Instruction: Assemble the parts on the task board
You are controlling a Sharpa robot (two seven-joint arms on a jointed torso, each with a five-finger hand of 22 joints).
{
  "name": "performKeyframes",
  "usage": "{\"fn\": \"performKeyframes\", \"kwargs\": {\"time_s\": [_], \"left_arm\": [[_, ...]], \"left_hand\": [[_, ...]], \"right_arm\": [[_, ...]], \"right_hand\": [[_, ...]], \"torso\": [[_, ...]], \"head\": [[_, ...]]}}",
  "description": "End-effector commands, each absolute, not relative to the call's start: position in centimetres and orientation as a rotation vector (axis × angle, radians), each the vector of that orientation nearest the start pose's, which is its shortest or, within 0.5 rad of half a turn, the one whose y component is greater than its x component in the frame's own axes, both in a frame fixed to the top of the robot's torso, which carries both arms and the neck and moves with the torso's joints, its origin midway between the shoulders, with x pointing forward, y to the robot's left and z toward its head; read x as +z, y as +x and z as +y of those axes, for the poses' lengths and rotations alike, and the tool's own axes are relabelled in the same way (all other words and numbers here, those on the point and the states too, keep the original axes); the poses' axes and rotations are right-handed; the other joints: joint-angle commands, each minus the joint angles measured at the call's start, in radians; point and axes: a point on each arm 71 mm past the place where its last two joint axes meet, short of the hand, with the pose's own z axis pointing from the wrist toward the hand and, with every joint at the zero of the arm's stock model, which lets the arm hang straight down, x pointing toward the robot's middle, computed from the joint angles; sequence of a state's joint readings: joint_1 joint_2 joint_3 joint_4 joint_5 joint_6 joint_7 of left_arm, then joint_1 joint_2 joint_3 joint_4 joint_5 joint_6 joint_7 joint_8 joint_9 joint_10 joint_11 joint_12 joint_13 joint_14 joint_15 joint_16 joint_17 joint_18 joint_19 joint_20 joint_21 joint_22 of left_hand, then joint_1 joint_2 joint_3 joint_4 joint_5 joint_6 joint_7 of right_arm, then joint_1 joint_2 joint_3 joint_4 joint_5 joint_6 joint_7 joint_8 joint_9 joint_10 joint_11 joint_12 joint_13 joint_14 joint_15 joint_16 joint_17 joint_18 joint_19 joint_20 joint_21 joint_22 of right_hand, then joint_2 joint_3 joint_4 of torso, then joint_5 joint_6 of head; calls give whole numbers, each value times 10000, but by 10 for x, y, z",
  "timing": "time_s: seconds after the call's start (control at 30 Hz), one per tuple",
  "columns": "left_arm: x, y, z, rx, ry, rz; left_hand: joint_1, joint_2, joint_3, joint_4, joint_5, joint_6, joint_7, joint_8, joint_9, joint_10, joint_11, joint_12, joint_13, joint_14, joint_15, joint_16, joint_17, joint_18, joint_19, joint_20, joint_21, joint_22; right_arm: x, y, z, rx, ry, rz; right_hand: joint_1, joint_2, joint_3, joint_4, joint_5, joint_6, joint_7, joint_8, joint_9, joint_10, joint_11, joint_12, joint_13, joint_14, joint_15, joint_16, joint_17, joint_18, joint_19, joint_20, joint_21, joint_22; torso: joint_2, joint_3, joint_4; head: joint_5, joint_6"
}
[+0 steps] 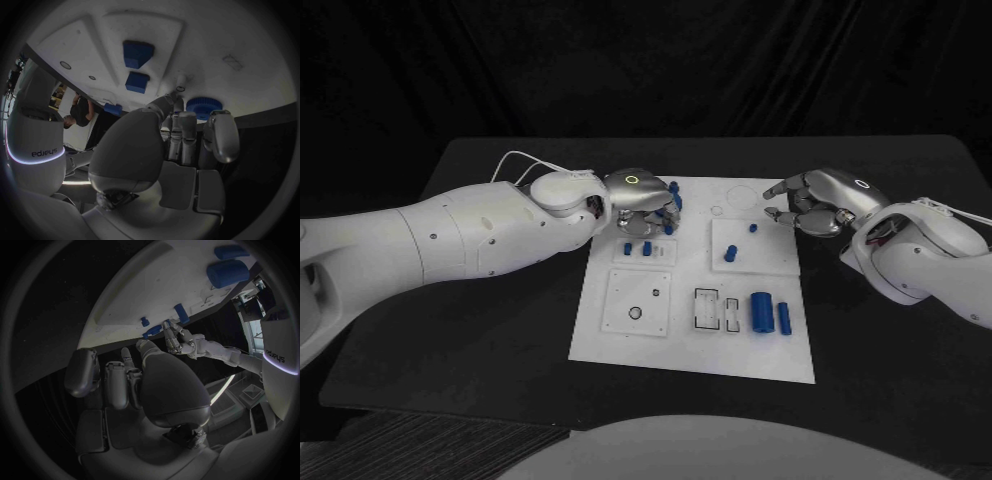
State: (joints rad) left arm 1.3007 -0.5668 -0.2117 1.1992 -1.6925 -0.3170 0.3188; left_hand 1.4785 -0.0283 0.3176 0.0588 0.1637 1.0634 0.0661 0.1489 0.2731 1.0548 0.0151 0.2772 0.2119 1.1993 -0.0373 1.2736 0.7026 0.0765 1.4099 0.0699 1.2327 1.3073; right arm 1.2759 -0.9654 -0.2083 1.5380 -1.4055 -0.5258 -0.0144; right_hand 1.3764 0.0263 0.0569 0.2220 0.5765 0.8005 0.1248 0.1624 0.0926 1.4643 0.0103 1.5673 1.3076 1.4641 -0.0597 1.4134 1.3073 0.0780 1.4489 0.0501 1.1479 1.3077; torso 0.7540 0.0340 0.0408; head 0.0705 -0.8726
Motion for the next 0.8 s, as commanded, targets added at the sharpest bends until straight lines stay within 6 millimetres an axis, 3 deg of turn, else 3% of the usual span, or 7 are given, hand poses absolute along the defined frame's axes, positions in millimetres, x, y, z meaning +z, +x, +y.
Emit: {"fn": "performKeyframes", "kwargs": {"time_s": [0.03, 0.47, 0.8], "left_arm": [[-205, 512, 129, -7676, 8305, 14986], [-208, 515, 136, -7334, 8124, 15426], [-211, 517, 137, -7115, 8077, 15892]], "left_hand": [[-78, -8, -16, -45, 50, 52, 11, -23, 46, 85, 13, -60, -13, -58, 1, -51, -45, -5, -71, -5, -79, 1628], [-180, -64, -11, -55, 5, -145, 44, -177, 24, -35, 57, -323, -103, -216, 21, -223, -335, 29, -178, 3, -289, 1579], [-289, -244, 119, -76, -150, -959, -34, -706, -159, -529, 78, -811, -254, -559, 37, -460, -770, 96, -406, 39, -710, 1487]], "right_arm": [[-193, 470, -260, 5891, -1085, 15493], [-194, 470, -260, 5860, -1068, 15520], [-194, 471, -260, 5853, -1068, 15535]], "right_hand": [[41, -82, 70, 15, 32, 81, -24, -18, -13, 1065, 79, 35, 2632, 707, 76, -47, 1068, 60, -33, 45, -35, 1507], [43, -87, 76, 12, 32, 81, -24, -21, -15, 1065, 78, 35, 2632, 710, 76, -37, 1077, 63, -36, 44, -48, 1504], [43, -87, 76, 12, 32, 81, -24, -21, -15, 1065, 78, 35, 2632, 710, 76, -37, 1077, 63, -36, 44, -48, 1504]], "torso": [[17, 3, 10], [22, 3, 38], [24, 2, 36]], "head": [[6, 0], [9, 0], [14, 0]]}}
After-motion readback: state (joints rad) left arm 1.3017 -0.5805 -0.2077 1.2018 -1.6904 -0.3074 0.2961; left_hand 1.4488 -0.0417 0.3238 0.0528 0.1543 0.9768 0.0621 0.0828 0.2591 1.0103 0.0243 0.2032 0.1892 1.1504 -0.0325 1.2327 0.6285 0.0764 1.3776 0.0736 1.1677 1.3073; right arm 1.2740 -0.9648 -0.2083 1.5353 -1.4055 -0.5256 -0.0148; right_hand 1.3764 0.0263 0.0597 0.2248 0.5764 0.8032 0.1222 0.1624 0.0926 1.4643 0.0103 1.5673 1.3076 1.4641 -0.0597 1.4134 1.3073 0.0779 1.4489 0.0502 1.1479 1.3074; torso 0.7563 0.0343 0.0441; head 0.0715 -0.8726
